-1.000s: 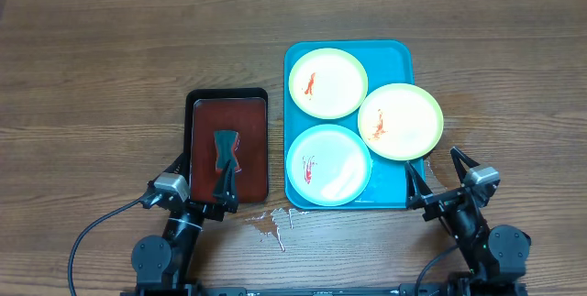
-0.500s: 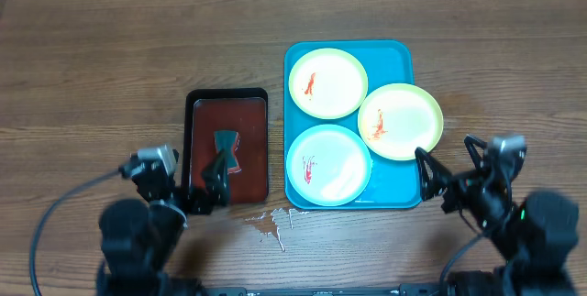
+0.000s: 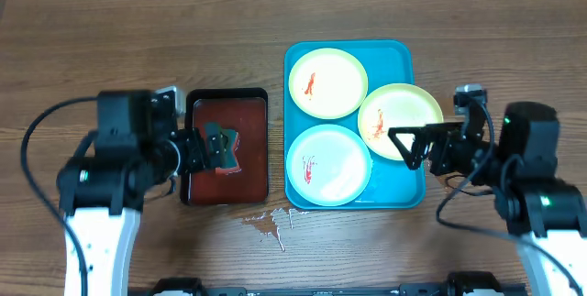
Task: Clean dirty plates on tray and stack at the side
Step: 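Move left gripper to the sponge and right gripper to the white plate rim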
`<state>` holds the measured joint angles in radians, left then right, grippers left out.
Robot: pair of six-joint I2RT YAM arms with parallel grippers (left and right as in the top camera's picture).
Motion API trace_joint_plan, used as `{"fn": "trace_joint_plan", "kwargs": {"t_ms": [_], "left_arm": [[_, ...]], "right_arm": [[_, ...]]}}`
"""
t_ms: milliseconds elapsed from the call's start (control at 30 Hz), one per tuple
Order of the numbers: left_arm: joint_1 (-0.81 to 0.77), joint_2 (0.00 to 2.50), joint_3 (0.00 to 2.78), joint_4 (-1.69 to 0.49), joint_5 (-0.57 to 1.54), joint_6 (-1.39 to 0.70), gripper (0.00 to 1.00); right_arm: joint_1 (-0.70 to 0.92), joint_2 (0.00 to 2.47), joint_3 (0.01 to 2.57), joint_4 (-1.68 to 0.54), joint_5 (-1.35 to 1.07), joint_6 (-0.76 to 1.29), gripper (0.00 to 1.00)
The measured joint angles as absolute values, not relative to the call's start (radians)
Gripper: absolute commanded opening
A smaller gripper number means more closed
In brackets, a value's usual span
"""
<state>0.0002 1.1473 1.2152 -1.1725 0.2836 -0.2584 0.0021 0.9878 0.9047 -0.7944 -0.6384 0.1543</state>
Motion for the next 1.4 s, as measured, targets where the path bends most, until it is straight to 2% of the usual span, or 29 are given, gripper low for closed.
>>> {"fn": "trace_joint_plan", "kwargs": {"t_ms": [200, 267, 333, 433, 500, 533, 567, 667, 767, 833, 933, 1133, 1233, 1400], "left_arm": [[0.0, 1.233, 1.217, -1.212, 0.358, -0.251, 1.0], [0.0, 1.249, 1.217, -1.213, 0.373, -0.246, 0.94], [0.0, 1.255, 1.217, -1.217, 0.382, -0.229, 0.93], [0.0, 1.255, 1.217, -1.229, 0.385, -0.212, 0.93], [0.0, 1.255, 1.217, -1.232, 0.381, -0.205, 0.93], [0.0, 1.255, 1.217, -1.235, 0.378, -0.202, 0.93], [0.0, 1.255, 1.217, -1.238, 0.375, -0.201, 0.93], [0.0, 1.255, 1.217, -1.245, 0.369, -0.198, 0.94], [0.0, 1.255, 1.217, -1.24, 0.358, -0.198, 0.93], [0.0, 1.255, 1.217, -1.231, 0.35, -0.198, 0.89], [0.0, 1.255, 1.217, -1.206, 0.344, -0.198, 0.82], [-0.033, 1.281, 1.217, -1.179, 0.322, -0.232, 0.75], [-0.099, 1.339, 1.217, -1.182, 0.231, -0.27, 0.74], [-0.156, 1.48, 1.216, -1.184, 0.069, -0.393, 0.64]], "right_arm": [[0.135, 1.179, 0.905, -0.882, -0.42, 0.216, 1.0], [0.198, 1.267, 0.905, -0.865, -0.35, 0.234, 1.0], [0.231, 1.32, 0.905, -0.846, -0.323, 0.24, 1.0], [0.287, 1.426, 0.905, -0.793, -0.284, 0.239, 0.69], [0.313, 1.482, 0.905, -0.767, -0.267, 0.25, 0.6], [0.327, 1.515, 0.905, -0.759, -0.251, 0.254, 0.48], [0.334, 1.538, 0.905, -0.753, -0.241, 0.255, 0.4], [0.343, 1.606, 0.905, -0.734, -0.213, 0.276, 0.25], [0.342, 1.645, 0.899, -0.689, -0.198, 0.293, 0.19], [0.342, 1.659, 0.893, -0.657, -0.193, 0.294, 0.06], [0.342, 1.662, 0.889, -0.608, -0.191, 0.31, 0.04], [0.343, 1.662, 0.889, -0.583, -0.153, 0.346, 0.04], [0.343, 1.662, 0.889, -0.576, -0.14, 0.363, 0.04], [0.343, 1.662, 0.889, -0.577, -0.127, 0.375, 0.04]]}}
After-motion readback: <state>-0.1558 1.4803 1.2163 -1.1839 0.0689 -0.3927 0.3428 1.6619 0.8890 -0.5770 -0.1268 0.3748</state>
